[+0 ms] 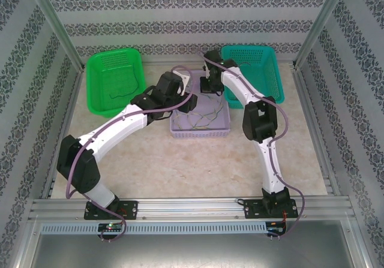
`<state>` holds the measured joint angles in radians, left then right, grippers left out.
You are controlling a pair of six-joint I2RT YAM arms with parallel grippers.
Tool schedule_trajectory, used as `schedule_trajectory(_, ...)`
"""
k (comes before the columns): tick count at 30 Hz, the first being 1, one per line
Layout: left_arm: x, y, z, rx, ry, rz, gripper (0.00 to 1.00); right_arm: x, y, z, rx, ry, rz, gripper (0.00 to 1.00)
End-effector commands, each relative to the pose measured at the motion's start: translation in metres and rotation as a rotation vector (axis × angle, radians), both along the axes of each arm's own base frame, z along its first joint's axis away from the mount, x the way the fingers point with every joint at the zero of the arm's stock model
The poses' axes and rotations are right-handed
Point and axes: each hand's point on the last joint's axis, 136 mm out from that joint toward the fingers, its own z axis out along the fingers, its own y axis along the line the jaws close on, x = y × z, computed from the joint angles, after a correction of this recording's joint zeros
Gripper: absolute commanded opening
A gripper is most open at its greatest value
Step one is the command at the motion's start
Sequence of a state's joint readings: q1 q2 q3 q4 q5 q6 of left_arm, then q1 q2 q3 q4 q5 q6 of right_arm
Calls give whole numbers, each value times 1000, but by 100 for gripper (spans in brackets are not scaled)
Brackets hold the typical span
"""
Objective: Untangle the cables
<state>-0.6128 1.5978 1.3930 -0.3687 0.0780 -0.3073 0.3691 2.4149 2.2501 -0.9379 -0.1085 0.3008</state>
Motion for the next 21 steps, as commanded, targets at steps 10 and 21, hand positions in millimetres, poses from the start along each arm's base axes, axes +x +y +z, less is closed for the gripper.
schedule_trajectory(10,-4,14,15,-65,-7,72,46,-5,-8,-3,-224,-19,69,36)
schedule_trajectory(21,-6,13,4,-75,23,83,46,4,-19,33,-297,-111,48,57)
